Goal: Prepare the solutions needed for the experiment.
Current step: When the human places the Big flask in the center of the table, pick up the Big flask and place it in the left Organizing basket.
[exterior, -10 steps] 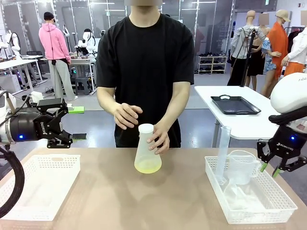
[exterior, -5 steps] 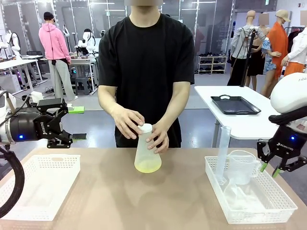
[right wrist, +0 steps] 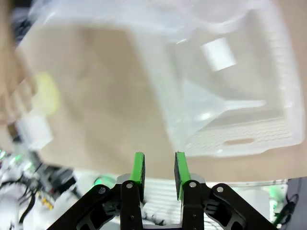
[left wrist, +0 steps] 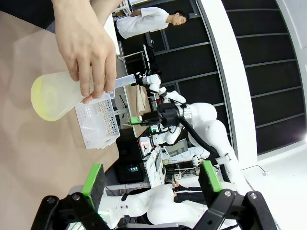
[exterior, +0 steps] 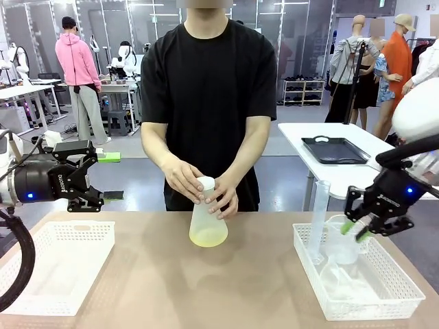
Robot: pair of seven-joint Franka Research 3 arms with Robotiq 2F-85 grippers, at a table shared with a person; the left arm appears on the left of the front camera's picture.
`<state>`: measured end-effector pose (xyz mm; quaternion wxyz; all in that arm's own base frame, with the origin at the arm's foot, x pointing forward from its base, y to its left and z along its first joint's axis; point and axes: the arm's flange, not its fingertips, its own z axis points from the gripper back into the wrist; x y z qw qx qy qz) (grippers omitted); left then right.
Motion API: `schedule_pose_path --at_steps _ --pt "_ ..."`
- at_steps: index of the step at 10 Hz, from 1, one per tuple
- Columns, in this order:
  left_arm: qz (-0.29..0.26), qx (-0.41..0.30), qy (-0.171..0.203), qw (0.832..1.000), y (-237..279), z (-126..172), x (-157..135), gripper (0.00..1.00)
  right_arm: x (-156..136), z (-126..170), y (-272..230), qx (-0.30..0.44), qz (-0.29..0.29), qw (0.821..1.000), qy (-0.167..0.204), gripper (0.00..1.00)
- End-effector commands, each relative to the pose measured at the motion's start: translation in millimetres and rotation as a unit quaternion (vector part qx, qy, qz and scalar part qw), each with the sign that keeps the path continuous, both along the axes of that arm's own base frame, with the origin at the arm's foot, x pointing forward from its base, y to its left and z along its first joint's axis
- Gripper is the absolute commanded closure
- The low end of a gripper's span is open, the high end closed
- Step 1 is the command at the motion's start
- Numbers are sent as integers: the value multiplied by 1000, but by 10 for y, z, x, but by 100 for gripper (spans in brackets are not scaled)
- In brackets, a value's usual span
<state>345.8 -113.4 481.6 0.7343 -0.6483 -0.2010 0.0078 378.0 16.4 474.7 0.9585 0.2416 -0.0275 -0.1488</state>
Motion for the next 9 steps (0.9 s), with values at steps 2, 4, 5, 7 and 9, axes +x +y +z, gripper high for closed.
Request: schedule_pose_path --at_steps 2,4,5,7,9 --pt "2 -16 0 1000 -33 -1 -27 0 -382 164 -33 150 91 984 -15 66" --pt "2 -16 0 1000 -33 -1 -27 0 -433 359 -107 263 128 956 21 66" --pt "2 -16 0 1000 -33 -1 -27 0 -407 418 -142 321 141 936 39 66" --pt "2 -16 0 1000 -33 -1 -27 0 -360 437 -162 395 105 909 78 66" --pt "2 -16 0 1000 -33 -1 -27 0 -325 373 -181 439 94 890 79 58"
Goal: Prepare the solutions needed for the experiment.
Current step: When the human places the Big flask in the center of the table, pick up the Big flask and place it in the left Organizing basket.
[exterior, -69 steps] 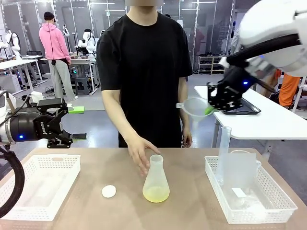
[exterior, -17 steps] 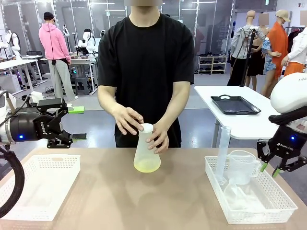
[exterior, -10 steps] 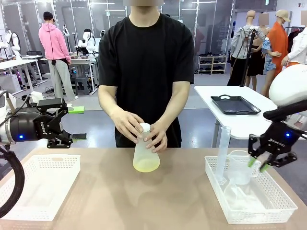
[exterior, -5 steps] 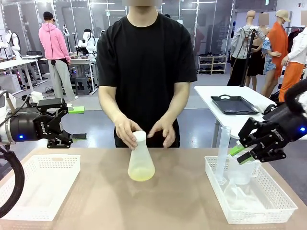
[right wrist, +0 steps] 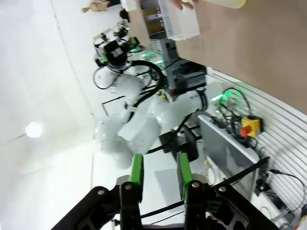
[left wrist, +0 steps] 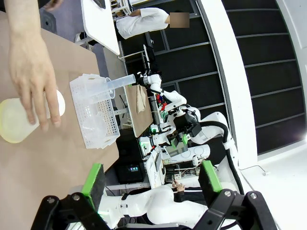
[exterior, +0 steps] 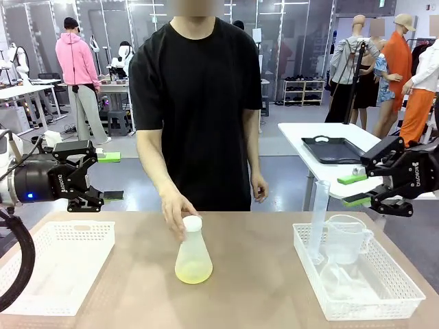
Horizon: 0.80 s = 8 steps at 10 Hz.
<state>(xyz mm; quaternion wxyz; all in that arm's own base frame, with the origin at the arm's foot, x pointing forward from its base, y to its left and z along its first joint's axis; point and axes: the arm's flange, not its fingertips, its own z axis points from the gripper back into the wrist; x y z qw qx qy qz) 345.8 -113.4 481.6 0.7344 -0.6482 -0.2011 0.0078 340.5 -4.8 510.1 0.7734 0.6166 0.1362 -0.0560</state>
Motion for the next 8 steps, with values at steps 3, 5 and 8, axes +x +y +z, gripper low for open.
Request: schedule_pose_path --at_steps 3,5,8 --pt "2 -16 0 1000 -33 -2 -27 0 43 -21 29 25 -25 999 -8 26" --pt "2 -16 0 1000 -33 -2 -27 0 44 -40 57 24 -15 1000 -12 6" --pt "2 -16 0 1000 -33 -2 -27 0 55 -76 132 -36 18 999 -13 0"
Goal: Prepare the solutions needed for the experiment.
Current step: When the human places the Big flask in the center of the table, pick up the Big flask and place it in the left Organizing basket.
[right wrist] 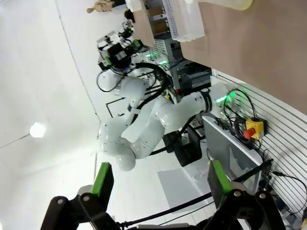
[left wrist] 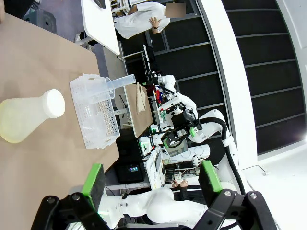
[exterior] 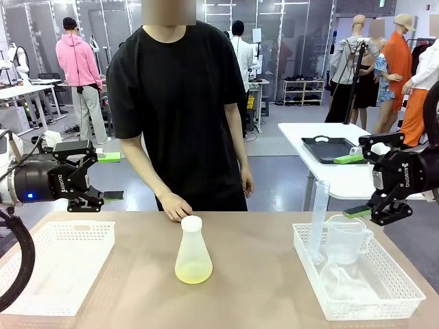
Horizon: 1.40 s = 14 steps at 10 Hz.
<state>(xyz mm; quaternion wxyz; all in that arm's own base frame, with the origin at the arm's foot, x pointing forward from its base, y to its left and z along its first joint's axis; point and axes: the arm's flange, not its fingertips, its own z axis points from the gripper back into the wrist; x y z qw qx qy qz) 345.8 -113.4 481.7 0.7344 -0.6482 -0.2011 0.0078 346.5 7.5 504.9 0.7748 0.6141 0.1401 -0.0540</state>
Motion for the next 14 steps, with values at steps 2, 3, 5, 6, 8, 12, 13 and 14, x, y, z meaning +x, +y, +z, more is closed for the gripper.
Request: schedule_pose_path --at_steps 2,3,5,6,8,12,13,14 --pt "2 -16 0 1000 -33 -2 -27 0 8 21 -42 16 -11 1000 0 0" --pt "2 -16 0 1000 -33 -2 -27 0 8 21 -42 16 -11 1000 0 0" --pt "2 -16 0 1000 -33 -2 -27 0 8 21 -42 16 -11 1000 0 0" --pt "2 -16 0 1000 -33 -2 -27 0 8 21 -42 16 -11 1000 0 0" --pt "2 -16 0 1000 -33 -2 -27 0 8 21 -42 16 -11 1000 0 0" --pt "-23 -7 -7 1000 -50 -68 266 0 8 21 -42 16 -11 1000 0 0" --pt "-54 -3 -46 997 -71 -107 387 0 8 21 -42 16 -11 1000 0 0" --pt "-84 31 -101 991 -90 -169 488 0 8 21 -42 16 -11 1000 0 0"
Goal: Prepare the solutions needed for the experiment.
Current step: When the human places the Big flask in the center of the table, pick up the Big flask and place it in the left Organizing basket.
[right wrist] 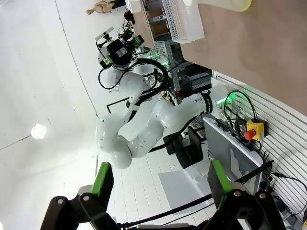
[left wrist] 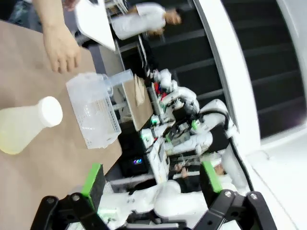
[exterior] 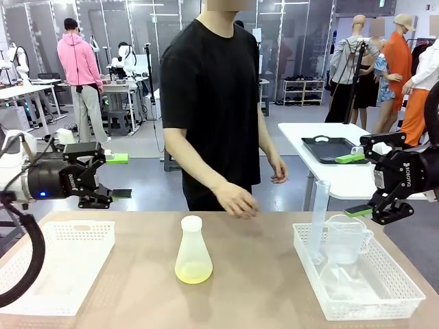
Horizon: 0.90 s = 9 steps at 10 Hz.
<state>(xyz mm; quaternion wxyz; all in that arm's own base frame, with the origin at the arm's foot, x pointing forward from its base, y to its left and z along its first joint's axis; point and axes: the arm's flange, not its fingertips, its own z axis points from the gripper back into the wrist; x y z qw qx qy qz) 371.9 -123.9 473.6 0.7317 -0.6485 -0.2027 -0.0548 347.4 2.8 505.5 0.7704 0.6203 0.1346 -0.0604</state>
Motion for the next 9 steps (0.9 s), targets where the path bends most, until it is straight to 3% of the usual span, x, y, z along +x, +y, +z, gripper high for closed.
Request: schedule_pose_path --at_steps 1,3,5,7,8,9 --pt "-56 54 -92 993 -10 -176 335 0 -1 15 5 10 -1 1000 0 0" --pt "-71 102 -181 976 -71 -357 547 0 -1 15 5 10 -1 1000 0 0" --pt "-63 86 -249 963 -173 -443 639 0 -1 15 5 10 -1 1000 0 0" --pt "-43 92 -285 953 -273 -458 665 0 -1 15 5 10 -1 1000 0 0" --pt "-56 127 -268 953 -277 -442 651 0 -1 15 5 10 -1 1000 0 0" --pt "-62 90 -262 959 -165 -439 629 0 -1 15 5 10 -1 1000 0 0"
